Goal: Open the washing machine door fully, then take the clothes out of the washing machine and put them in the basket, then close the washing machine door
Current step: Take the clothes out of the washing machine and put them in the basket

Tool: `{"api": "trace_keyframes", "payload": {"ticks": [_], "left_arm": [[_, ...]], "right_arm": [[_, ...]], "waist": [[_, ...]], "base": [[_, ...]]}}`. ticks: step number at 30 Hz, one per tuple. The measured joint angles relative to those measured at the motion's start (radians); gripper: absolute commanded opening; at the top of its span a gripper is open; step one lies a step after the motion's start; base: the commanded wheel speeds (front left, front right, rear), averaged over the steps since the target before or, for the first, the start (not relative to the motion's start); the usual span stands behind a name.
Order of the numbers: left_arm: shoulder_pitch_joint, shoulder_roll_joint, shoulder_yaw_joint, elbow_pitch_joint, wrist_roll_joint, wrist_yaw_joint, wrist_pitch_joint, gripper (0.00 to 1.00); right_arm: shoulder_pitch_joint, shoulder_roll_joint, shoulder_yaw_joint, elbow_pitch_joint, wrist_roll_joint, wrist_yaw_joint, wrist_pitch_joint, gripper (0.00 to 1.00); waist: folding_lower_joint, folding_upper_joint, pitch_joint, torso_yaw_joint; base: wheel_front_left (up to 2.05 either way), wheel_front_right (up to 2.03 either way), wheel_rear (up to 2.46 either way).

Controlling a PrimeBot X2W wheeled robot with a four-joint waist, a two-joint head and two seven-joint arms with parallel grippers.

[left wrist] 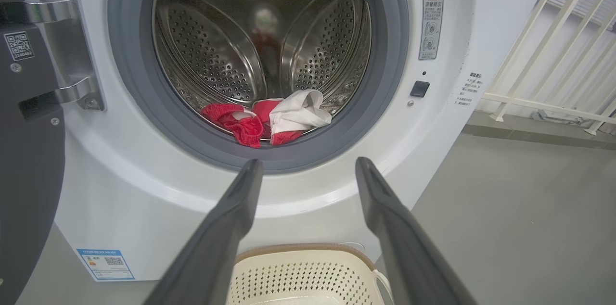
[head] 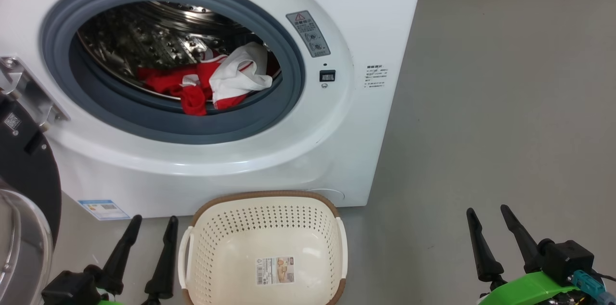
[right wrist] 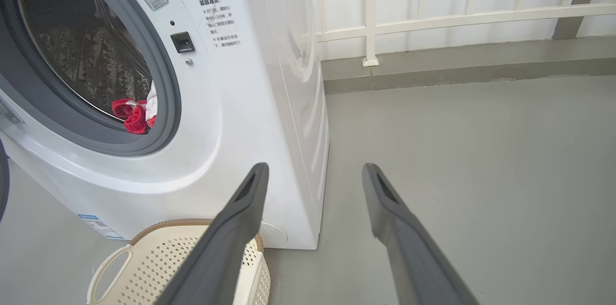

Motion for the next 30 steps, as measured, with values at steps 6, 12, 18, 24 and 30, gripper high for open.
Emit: {"api": "trace_keyframes", "payload": {"ticks": [6, 12, 18, 24, 30], "left_arm": [[0.000, 0.000, 0.000, 0.000, 0.000, 0.000, 0.000, 1.00], [-0.002, 0.000, -0.003, 0.002, 0.000, 0.000, 0.000, 1.00], [-0.035, 0.007, -0.025, 0.022, 0.000, 0.000, 0.000, 1.00], [-0.171, 0.026, -0.047, 0.086, 0.000, 0.000, 0.000, 1.00], [-0.360, 0.036, -0.064, 0.203, 0.000, 0.000, 0.000, 1.00]], "right_arm": [[0.000, 0.000, 0.001, 0.000, 0.000, 0.000, 0.000, 1.00], [0.000, 0.001, 0.003, -0.001, 0.000, 0.000, 0.000, 1.00], [-0.010, 0.006, 0.013, -0.003, -0.001, 0.000, 0.000, 1.00], [-0.041, 0.008, 0.013, -0.012, -0.001, 0.000, 0.000, 1.00], [-0.078, 0.011, 0.018, -0.020, 0.002, 0.000, 0.000, 1.00]], "waist": [[0.0000, 0.0000, 0.005, -0.001], [0.0000, 0.0000, 0.017, -0.003], [0.0000, 0.0000, 0.046, -0.009], [0.0000, 0.0000, 0.094, -0.018], [0.0000, 0.0000, 0.159, -0.031]], "base": [[0.00, 0.00, 0.00], [0.00, 0.00, 0.00], [0.00, 0.00, 0.00], [0.00, 0.00, 0.00], [0.00, 0.00, 0.00]]}}
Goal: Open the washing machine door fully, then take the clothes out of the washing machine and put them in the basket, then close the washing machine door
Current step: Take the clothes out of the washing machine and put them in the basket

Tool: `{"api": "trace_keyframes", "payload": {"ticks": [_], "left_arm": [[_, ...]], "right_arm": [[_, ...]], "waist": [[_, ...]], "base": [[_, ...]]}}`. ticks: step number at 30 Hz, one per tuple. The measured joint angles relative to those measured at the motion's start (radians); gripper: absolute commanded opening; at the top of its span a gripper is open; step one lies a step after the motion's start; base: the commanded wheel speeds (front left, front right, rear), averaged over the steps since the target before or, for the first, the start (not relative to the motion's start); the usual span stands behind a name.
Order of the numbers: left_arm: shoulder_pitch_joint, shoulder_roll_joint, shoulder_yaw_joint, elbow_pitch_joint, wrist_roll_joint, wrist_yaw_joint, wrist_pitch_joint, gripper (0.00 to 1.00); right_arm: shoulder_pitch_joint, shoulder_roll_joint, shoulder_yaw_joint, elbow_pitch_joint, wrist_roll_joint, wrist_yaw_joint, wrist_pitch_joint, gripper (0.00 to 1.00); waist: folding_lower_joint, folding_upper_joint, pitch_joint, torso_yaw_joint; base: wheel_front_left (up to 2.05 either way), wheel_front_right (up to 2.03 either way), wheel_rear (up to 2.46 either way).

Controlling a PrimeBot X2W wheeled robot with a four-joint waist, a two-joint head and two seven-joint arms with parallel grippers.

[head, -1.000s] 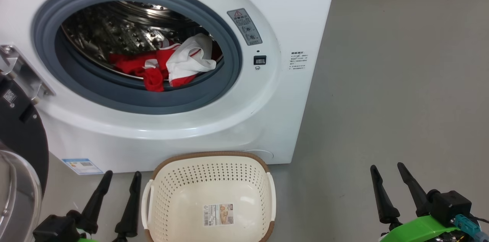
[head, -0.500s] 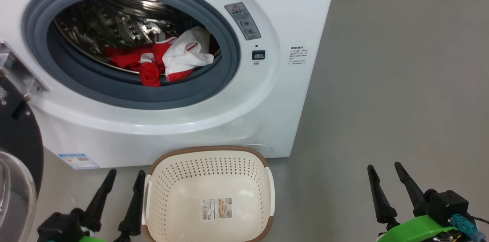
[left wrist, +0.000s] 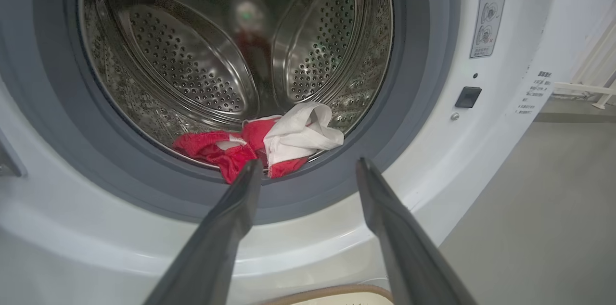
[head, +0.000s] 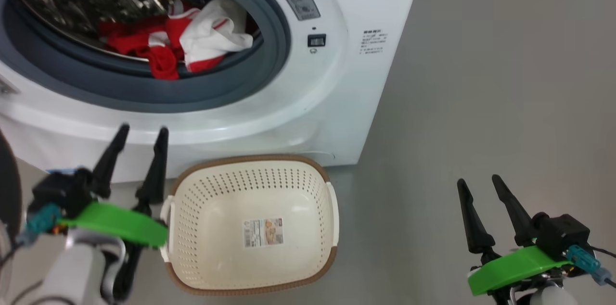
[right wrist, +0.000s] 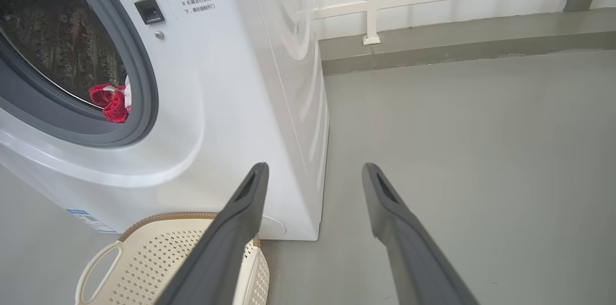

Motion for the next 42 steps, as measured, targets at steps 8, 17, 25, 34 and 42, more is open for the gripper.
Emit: {"api": "trace_keyframes", "payload": {"ticks": [8, 17, 25, 34, 42], "left_arm": [[-0.243, 0.039, -0.092, 0.172, -0.053, 0.000, 0.000, 1.00], [-0.478, 0.067, -0.200, 0.385, -0.105, 0.000, 0.000, 1.00], [-0.609, 0.101, -0.270, 0.500, -0.152, 0.000, 0.000, 1.00], [-0.719, 0.116, -0.331, 0.569, -0.194, 0.000, 0.000, 1.00], [-0.772, 0.137, -0.348, 0.636, -0.221, 0.000, 0.000, 1.00]], "right_arm": [[-0.053, 0.000, 0.019, -0.014, 0.045, 0.000, 0.000, 1.00], [-0.112, 0.000, 0.035, -0.027, 0.055, 0.000, 0.000, 1.00], [-0.151, 0.000, 0.050, -0.032, 0.064, 0.000, -0.003, 1.00], [-0.172, 0.000, 0.065, -0.041, 0.074, 0.000, -0.003, 1.00], [-0.186, 0.000, 0.080, -0.045, 0.098, 0.000, -0.003, 1.00]], "waist": [[0.0000, 0.0000, 0.098, -0.026], [0.0000, 0.0000, 0.202, -0.055], [0.0000, 0.0000, 0.262, -0.082], [0.0000, 0.0000, 0.324, -0.112], [0.0000, 0.0000, 0.353, -0.140]], "base": [[0.00, 0.00, 0.00], [0.00, 0.00, 0.00], [0.00, 0.00, 0.00], [0.00, 0.00, 0.00], [0.00, 0.00, 0.00]]}}
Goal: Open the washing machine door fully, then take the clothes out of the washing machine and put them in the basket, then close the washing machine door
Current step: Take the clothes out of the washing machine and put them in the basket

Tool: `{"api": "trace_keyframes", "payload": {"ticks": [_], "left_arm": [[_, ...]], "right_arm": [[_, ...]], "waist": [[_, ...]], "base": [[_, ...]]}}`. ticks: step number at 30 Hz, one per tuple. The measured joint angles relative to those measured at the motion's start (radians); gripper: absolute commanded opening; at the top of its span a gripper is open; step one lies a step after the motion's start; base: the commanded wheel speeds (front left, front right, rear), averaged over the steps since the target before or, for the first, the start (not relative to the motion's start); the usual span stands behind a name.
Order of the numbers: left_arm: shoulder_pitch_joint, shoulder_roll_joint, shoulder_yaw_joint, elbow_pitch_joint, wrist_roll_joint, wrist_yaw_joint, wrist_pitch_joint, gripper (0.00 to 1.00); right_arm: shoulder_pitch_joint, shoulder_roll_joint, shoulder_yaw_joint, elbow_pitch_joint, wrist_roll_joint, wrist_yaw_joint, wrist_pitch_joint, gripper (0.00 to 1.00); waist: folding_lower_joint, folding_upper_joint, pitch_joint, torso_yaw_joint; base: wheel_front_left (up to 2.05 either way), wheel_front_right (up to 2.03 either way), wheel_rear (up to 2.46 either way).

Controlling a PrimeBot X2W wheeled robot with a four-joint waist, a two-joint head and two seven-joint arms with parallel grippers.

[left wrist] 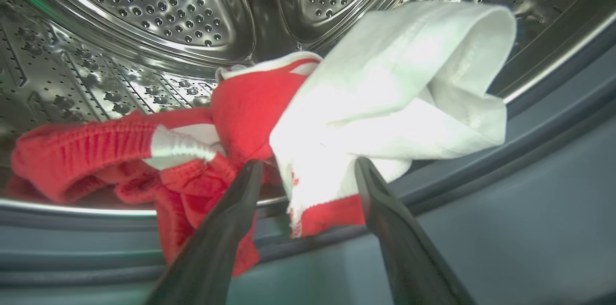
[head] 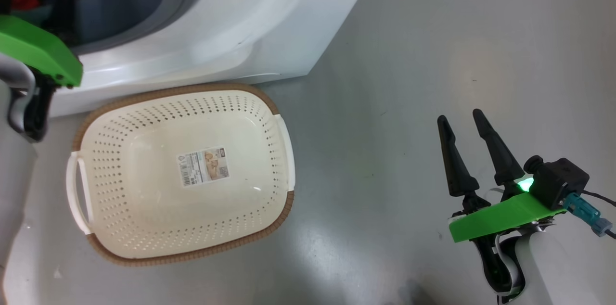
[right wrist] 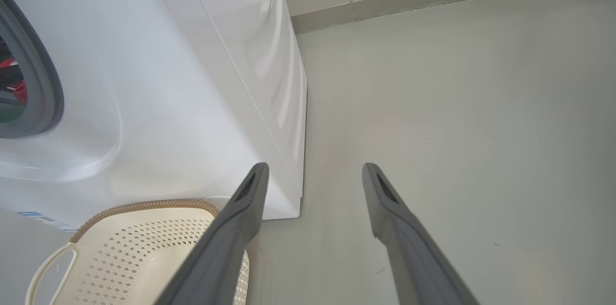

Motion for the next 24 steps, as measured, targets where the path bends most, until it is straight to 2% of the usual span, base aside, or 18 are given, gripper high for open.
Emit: {"api": "trace_keyframes", "payload": {"ticks": [9, 19, 20, 21, 24], "left_arm": [[-0.044, 0.021, -0.046, 0.042, -0.020, 0.000, 0.000, 1.00], [-0.074, 0.043, -0.108, 0.026, -0.052, 0.000, 0.000, 1.00], [-0.077, 0.047, -0.114, 0.025, -0.058, 0.000, 0.000, 0.46], [-0.079, 0.049, -0.119, 0.024, -0.063, 0.000, 0.000, 0.00], [-0.081, 0.051, -0.124, 0.016, -0.072, 0.000, 0.000, 0.00]], "right_arm": [[0.000, 0.000, 0.021, -0.006, 0.010, 0.000, 0.000, 1.00], [0.000, 0.000, 0.043, -0.010, 0.020, 0.000, 0.000, 1.00], [0.000, 0.000, 0.044, -0.011, 0.021, 0.000, 0.000, 1.00], [0.000, 0.000, 0.044, -0.011, 0.021, 0.000, 0.000, 1.00], [0.000, 0.000, 0.043, -0.012, 0.021, 0.000, 0.000, 1.00]], "waist": [[0.0000, 0.0000, 0.016, -0.028], [0.0000, 0.0000, 0.029, -0.057], [0.0000, 0.0000, 0.029, -0.060], [0.0000, 0.0000, 0.029, -0.062], [0.0000, 0.0000, 0.029, -0.065]], "base": [[0.00, 0.00, 0.00], [0.00, 0.00, 0.00], [0.00, 0.00, 0.00], [0.00, 0.00, 0.00], [0.00, 0.00, 0.00]]}}
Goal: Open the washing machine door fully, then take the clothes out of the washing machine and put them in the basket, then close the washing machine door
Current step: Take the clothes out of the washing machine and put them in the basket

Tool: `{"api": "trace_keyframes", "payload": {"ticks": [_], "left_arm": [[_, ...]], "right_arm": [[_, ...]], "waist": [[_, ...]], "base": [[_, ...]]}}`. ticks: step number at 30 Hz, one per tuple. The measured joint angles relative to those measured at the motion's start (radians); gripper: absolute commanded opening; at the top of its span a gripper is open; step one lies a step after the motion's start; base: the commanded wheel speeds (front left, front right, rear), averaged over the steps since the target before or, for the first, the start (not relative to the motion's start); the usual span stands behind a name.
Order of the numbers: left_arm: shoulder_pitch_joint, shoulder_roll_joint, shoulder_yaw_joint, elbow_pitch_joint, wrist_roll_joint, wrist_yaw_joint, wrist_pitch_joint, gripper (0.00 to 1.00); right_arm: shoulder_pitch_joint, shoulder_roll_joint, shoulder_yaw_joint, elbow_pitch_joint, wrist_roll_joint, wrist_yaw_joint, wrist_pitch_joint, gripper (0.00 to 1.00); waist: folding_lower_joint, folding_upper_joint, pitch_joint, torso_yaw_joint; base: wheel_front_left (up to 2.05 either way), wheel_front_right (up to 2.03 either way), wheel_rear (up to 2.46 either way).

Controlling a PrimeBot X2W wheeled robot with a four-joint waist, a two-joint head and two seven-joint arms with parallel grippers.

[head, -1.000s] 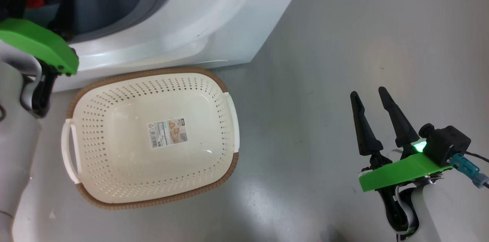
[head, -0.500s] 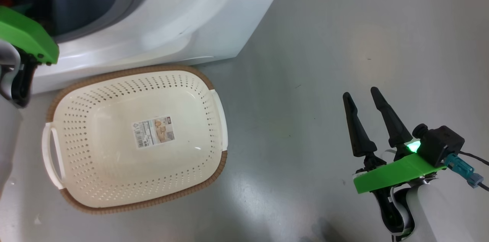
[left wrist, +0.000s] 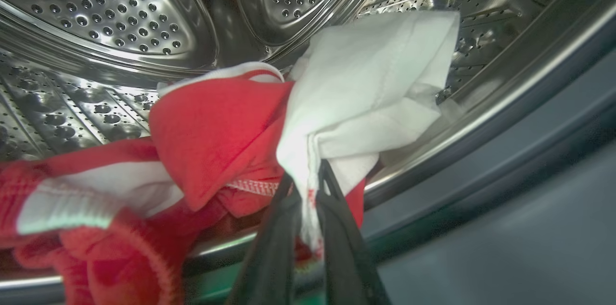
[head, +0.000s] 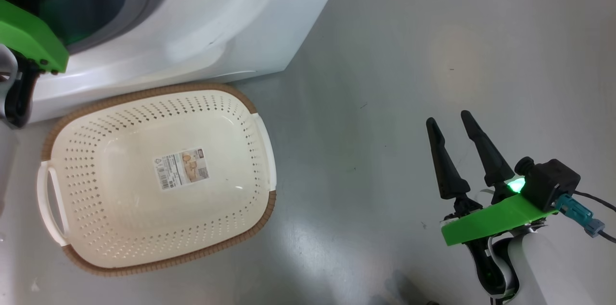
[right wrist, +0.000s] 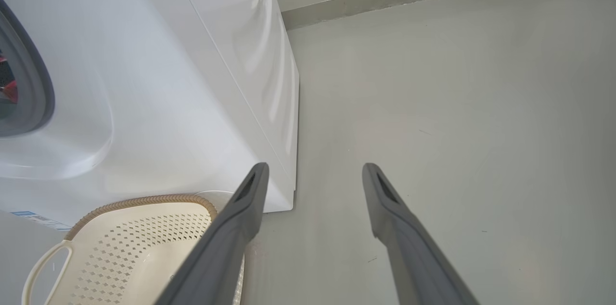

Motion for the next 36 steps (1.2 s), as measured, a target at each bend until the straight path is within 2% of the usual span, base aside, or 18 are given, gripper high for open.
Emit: {"api": "trace_keyframes", "payload": {"ticks": [7, 11, 16, 25, 36], "left_arm": [[0.002, 0.000, 0.028, -0.035, -0.005, 0.000, 0.000, 0.00], [0.034, -0.002, 0.113, -0.077, 0.016, 0.000, 0.000, 0.00], [0.150, -0.021, 0.250, -0.151, 0.065, 0.000, 0.000, 0.00], [0.358, -0.098, 0.456, -0.323, 0.206, 0.000, 0.000, 0.00], [0.562, -0.197, 0.599, -0.531, 0.319, 0.000, 0.000, 0.00]], "right_arm": [[0.000, 0.000, -0.011, 0.000, 0.000, 0.000, 0.000, 1.00], [0.000, 0.000, -0.015, 0.002, -0.002, 0.000, 0.000, 1.00], [0.002, 0.000, -0.021, 0.008, -0.008, 0.000, 0.000, 1.00], [0.027, 0.000, -0.040, 0.024, -0.034, 0.000, 0.000, 1.00], [0.061, 0.000, -0.071, 0.035, -0.067, 0.000, 0.000, 1.00]], "waist": [[0.0000, 0.0000, -0.013, 0.009], [0.0000, 0.0000, -0.033, 0.018], [0.0000, 0.0000, -0.069, 0.032], [0.0000, -0.0001, -0.143, 0.068], [0.0001, -0.0001, -0.215, 0.127]], "base": [[0.00, 0.00, 0.00], [0.00, 0.00, 0.00], [0.00, 0.00, 0.00], [0.00, 0.00, 0.00], [0.00, 0.00, 0.00]]}}
